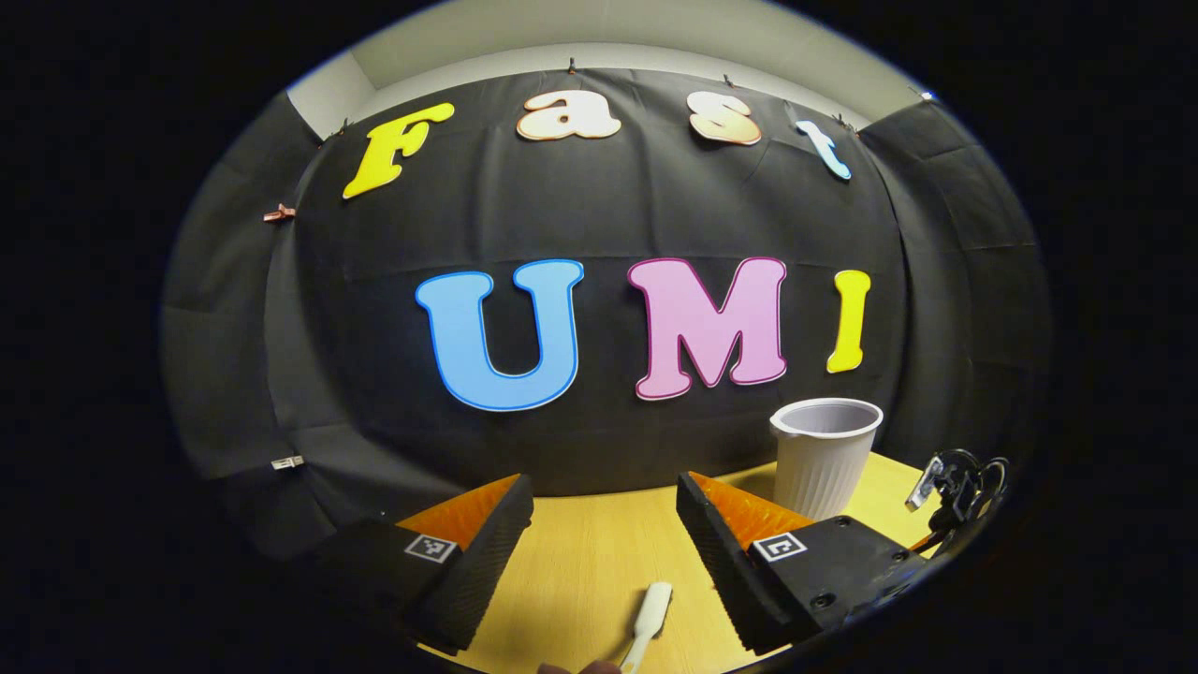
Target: Pick up the small broom and dustpan from the desktop, sweep the trash into the dustpan with the broom, and then empty the trash into the garbage bin.
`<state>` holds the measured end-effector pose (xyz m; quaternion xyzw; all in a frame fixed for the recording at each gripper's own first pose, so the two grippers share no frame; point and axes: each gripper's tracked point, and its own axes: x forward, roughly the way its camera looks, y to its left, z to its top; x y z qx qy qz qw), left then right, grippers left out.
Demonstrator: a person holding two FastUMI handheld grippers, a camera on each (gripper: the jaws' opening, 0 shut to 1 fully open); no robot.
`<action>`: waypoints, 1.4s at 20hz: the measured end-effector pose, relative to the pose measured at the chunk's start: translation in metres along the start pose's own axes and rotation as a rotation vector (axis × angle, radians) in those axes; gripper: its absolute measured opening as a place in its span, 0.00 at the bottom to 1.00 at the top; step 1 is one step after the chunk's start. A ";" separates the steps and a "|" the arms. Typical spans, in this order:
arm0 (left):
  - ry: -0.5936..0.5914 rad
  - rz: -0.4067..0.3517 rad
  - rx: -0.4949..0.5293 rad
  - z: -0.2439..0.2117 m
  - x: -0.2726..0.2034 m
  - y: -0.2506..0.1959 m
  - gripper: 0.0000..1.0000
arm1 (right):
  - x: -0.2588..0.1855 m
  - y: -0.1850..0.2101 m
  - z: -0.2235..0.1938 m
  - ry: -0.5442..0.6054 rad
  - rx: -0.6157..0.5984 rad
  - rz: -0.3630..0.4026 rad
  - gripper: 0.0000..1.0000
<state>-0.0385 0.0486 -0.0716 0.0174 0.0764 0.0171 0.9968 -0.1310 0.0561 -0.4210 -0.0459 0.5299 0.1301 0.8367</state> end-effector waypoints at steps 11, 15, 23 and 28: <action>0.144 0.105 -0.041 -0.052 -0.008 0.027 0.99 | 0.047 0.006 0.000 0.103 0.020 0.034 0.77; 0.196 0.125 -0.029 -0.076 -0.008 0.028 0.99 | 0.050 -0.002 -0.005 0.173 0.076 0.016 0.42; 0.349 0.061 -0.003 -0.136 0.003 0.018 0.99 | 0.047 -0.001 0.007 0.102 -0.002 0.051 0.36; 0.574 -0.045 -0.045 -0.198 0.004 0.001 0.99 | 0.023 -0.002 0.021 0.013 -0.030 0.084 0.36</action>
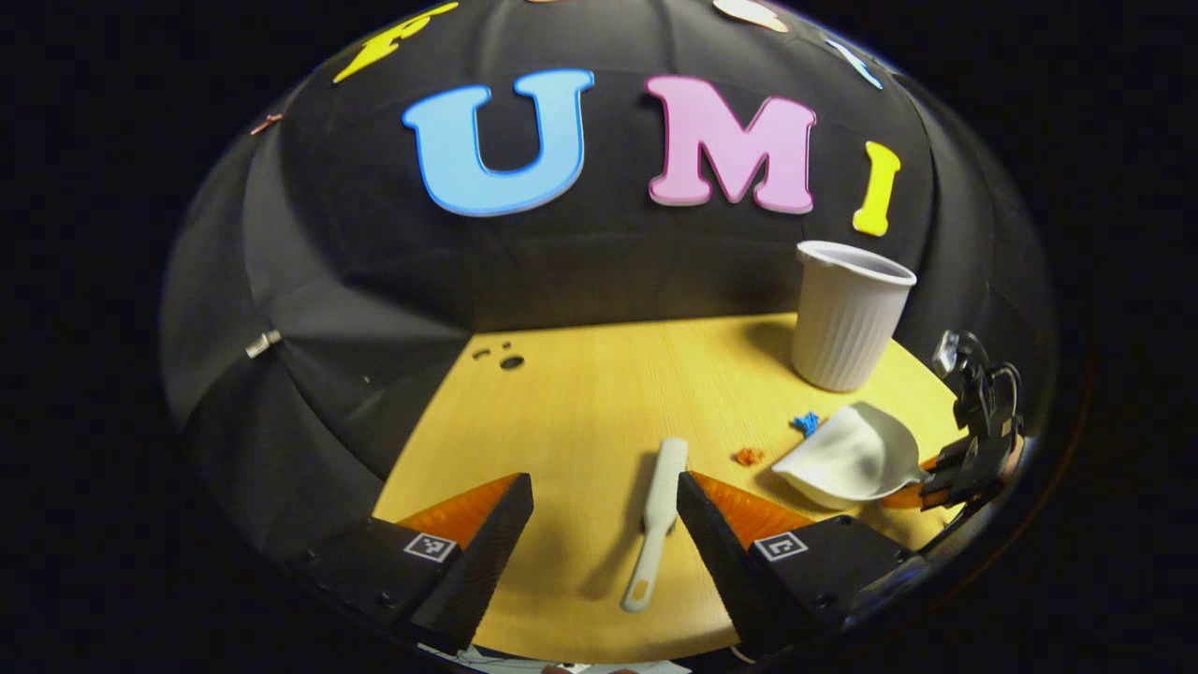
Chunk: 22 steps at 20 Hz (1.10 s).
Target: Pick up the small broom and dustpan from the desktop, sweep the trash into the dustpan with the broom, and then empty the trash into the garbage bin.
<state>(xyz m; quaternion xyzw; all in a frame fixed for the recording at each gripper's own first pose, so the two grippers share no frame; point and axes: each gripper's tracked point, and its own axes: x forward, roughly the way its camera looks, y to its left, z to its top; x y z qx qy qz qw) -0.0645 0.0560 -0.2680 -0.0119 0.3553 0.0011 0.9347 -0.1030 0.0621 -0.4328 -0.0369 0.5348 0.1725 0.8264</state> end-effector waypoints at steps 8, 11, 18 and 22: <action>0.342 -0.122 0.110 -0.078 0.064 -0.029 0.95 | -0.031 -0.024 -0.017 0.001 -0.004 -0.039 0.36; 0.433 -0.153 0.100 -0.100 0.087 -0.038 0.92 | -0.038 -0.029 -0.022 0.006 0.011 -0.047 0.36; 0.580 -0.126 0.178 -0.133 0.136 -0.043 0.73 | -0.046 -0.038 -0.032 0.023 0.029 -0.062 0.41; 0.659 -0.130 0.191 -0.148 0.147 -0.046 0.62 | -0.048 -0.043 -0.036 0.033 0.044 -0.065 0.36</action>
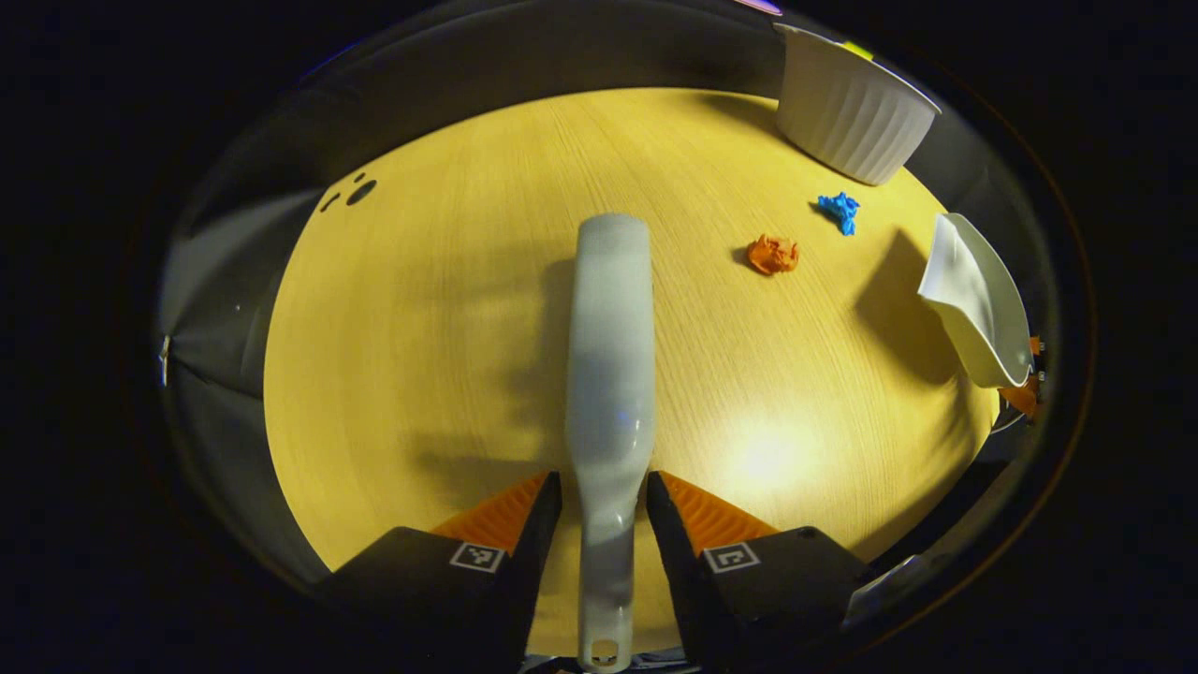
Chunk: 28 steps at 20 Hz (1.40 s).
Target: Pick up the small broom and dustpan from the desktop, sweep the trash into the dustpan with the broom, and then empty the trash into the garbage bin.
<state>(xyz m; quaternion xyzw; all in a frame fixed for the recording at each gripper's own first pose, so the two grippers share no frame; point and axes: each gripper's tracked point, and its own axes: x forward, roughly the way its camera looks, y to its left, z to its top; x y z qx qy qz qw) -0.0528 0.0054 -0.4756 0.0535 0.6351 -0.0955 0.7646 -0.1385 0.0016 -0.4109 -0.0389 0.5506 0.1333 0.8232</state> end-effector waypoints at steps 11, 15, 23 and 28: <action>0.008 0.054 -0.001 0.013 0.000 -0.007 0.26 | -0.002 0.002 0.003 0.144 -0.118 0.093 0.32; -0.061 0.050 0.019 0.051 -0.004 -0.025 0.25 | 0.002 -0.009 0.015 0.193 -0.278 0.094 0.36; -0.061 0.098 0.068 0.090 0.016 -0.061 0.25 | 0.033 -0.034 0.023 0.243 -0.371 0.156 0.36; -0.062 0.058 0.106 0.114 0.022 -0.096 0.25 | 0.045 -0.028 0.030 0.221 -0.402 0.199 0.41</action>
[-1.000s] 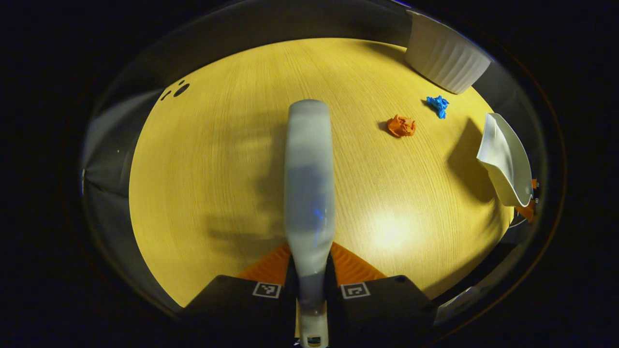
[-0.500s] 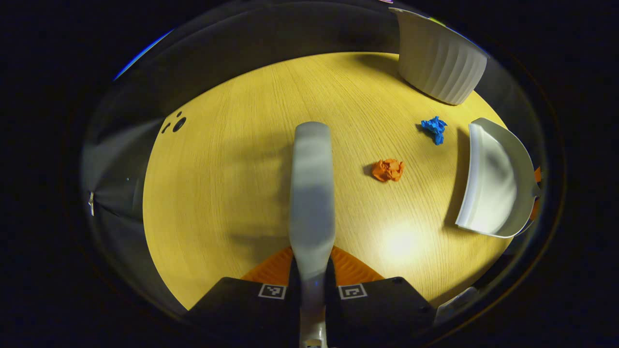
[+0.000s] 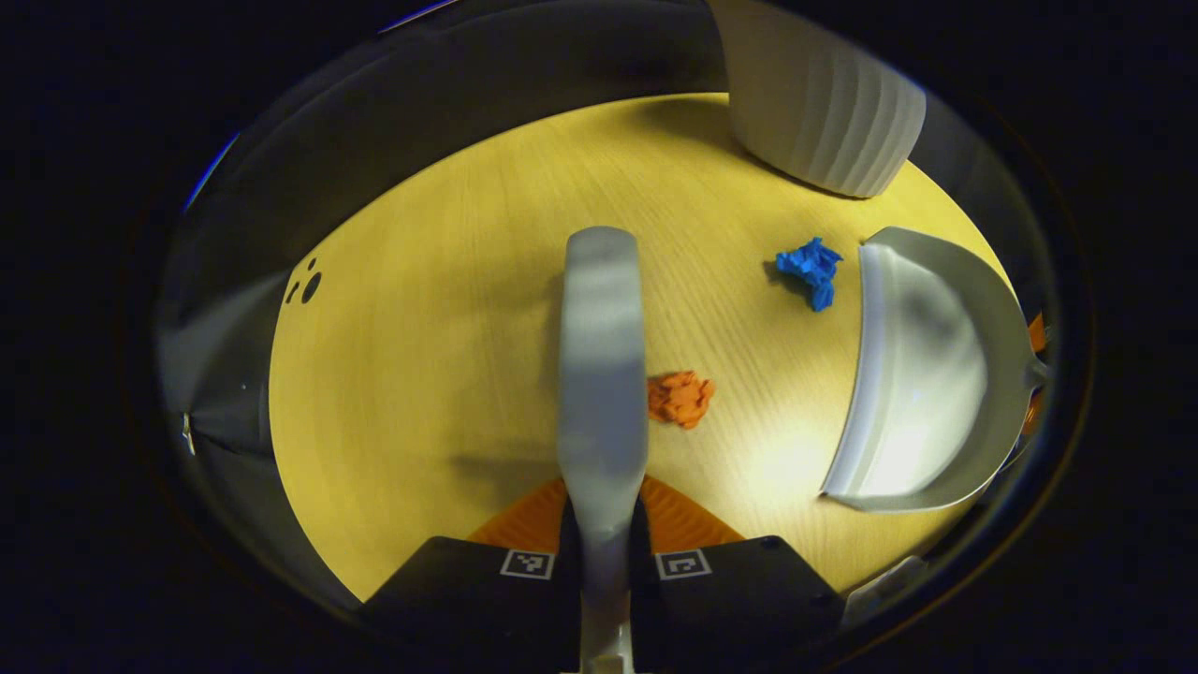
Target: Pick up the small broom and dustpan from the desktop, sweep the trash into the dustpan with the broom, and then empty the trash into the garbage bin.
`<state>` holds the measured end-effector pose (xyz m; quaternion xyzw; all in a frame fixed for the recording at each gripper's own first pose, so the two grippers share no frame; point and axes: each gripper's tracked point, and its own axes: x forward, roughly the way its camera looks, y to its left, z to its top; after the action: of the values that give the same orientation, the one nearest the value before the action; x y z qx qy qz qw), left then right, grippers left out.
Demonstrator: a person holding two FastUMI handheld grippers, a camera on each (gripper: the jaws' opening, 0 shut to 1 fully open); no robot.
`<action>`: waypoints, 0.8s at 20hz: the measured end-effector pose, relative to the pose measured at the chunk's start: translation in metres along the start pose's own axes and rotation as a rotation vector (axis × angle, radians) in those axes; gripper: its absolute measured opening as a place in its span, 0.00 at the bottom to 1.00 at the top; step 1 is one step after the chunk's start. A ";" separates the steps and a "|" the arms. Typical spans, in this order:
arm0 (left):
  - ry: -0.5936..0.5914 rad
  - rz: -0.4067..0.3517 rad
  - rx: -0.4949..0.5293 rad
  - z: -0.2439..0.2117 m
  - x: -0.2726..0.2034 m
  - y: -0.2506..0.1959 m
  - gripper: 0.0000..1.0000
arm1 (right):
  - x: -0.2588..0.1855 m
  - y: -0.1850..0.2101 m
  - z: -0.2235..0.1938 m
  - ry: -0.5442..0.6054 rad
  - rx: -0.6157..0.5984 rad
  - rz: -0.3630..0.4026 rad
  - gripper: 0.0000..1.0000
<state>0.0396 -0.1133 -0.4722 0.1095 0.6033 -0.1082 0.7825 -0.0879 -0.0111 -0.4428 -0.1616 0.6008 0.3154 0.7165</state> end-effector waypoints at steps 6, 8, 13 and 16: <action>-0.019 -0.206 0.071 0.028 -0.004 -0.081 0.25 | 0.006 -0.004 0.006 -0.030 -0.028 0.016 0.32; -0.020 -0.265 0.100 0.027 -0.009 -0.097 0.25 | 0.006 -0.004 0.007 -0.035 -0.033 0.017 0.36; -0.001 -0.408 0.131 0.020 -0.030 -0.128 0.20 | 0.009 -0.003 0.005 -0.066 -0.022 0.014 0.32; 0.020 -0.454 0.111 0.013 -0.043 -0.136 0.25 | 0.014 -0.001 0.010 -0.120 0.021 -0.002 0.36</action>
<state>0.0003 -0.2452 -0.4323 0.0150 0.6133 -0.3132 0.7249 -0.0782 -0.0022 -0.4543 -0.1356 0.5601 0.3174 0.7531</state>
